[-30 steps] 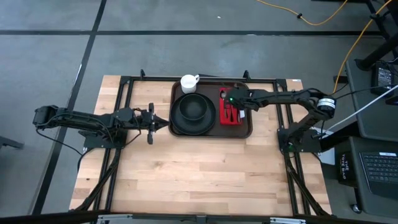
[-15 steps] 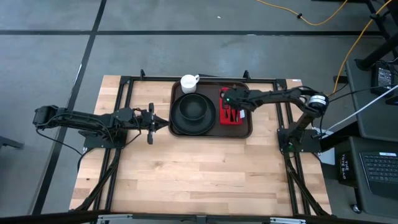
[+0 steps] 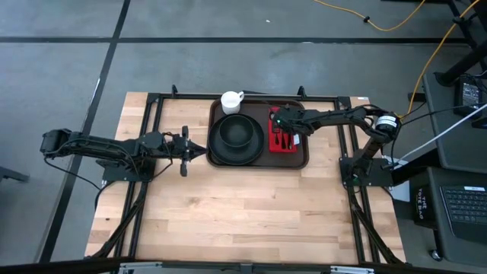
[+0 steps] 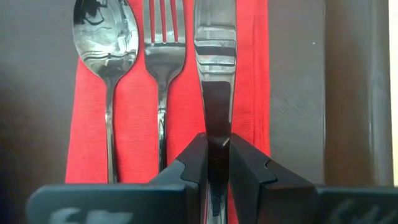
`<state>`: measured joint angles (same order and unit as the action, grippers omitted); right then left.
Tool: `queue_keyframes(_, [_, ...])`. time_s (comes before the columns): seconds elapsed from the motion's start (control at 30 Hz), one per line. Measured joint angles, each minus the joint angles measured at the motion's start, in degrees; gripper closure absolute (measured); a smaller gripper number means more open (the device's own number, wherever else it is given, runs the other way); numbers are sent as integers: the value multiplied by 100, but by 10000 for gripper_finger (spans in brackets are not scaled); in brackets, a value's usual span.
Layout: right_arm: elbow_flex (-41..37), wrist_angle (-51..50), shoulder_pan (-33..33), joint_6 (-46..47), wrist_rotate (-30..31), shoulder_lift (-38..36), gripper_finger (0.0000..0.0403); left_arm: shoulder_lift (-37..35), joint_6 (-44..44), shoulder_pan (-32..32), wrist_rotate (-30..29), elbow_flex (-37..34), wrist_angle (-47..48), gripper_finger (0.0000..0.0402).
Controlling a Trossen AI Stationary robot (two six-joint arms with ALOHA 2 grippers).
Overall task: Set up tray
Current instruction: Put the black knife on the red napkin to the right of the black fork
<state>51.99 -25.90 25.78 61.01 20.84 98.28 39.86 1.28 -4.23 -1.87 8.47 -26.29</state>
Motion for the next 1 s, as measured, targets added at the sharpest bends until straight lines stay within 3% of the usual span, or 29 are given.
queue_keyframes(1.0, [-7, -5, 31, 152, -4, 0, 332, 0, 8, 0, 0, 0, -1, 399])
